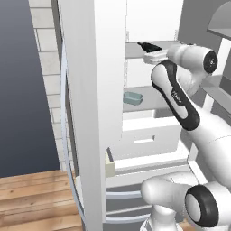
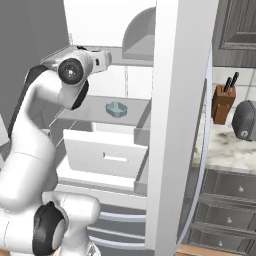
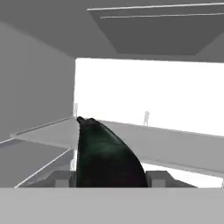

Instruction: Place the condiment bottle and mustard from the counter to the top shelf of the fridge. If the existing items in the fridge are on the top shelf, move them to other shelves.

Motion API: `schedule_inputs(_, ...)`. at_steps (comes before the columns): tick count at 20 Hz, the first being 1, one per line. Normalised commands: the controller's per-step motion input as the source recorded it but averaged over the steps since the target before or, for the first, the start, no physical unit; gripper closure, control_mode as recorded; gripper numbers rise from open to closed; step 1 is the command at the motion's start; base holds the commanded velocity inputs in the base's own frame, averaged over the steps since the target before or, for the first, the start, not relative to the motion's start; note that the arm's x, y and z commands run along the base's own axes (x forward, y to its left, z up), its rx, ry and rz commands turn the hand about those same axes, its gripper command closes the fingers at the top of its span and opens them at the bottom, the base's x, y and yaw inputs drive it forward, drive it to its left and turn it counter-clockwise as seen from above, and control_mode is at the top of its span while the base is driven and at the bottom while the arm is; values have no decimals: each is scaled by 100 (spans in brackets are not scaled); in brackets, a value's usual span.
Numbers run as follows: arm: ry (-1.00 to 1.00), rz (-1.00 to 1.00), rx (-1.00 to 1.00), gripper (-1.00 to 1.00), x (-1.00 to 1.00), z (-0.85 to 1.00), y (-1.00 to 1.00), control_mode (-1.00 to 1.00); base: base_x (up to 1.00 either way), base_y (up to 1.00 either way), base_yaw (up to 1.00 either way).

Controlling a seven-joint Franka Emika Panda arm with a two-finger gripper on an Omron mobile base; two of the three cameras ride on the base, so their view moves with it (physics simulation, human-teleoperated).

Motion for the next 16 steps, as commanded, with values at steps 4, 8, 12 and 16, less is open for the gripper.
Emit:
schedule_inputs(4,65,0,-42,100,-100,-100,0,-100,0,0,0)
schedule_inputs(8,61,0,-21,100,-44,-96,6,-100,0,0,0)
schedule_inputs(12,21,-5,9,100,10,-68,0,-100,0,0,0)
schedule_inputs(16,1,-10,31,100,23,-52,13,-100,0,0,0)
